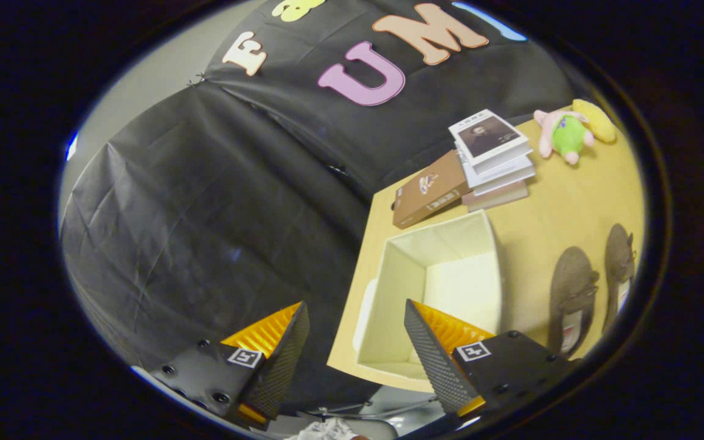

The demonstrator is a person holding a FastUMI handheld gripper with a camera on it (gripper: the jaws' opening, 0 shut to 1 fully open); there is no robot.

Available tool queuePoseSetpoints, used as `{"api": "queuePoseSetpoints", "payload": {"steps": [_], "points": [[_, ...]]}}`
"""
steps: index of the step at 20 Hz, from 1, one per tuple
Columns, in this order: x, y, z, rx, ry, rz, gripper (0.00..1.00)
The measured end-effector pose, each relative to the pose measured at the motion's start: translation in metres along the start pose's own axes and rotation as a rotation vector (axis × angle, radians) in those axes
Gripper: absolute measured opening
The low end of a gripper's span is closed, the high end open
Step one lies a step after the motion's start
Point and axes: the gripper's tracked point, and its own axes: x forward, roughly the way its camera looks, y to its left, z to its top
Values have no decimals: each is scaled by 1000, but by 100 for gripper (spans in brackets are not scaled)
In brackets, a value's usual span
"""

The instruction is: Open the storage box then place both shoes into the box .Put the left shoe in first, then the right shoe, with the right side of both shoes facing outward in a uniform manner.

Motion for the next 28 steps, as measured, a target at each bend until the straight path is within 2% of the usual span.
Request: {"api": "queuePoseSetpoints", "payload": {"steps": [3,6,10,13,23,28], "points": [[-21,-34,17,-27,-7,-63,99],[-41,-83,20,-76,-33,-180,99],[-65,-142,10,-75,24,-286,99],[-78,-186,8,-127,55,-382,99],[-82,-282,-35,-117,274,-520,100],[-72,-316,-64,-136,388,-566,96]]}}
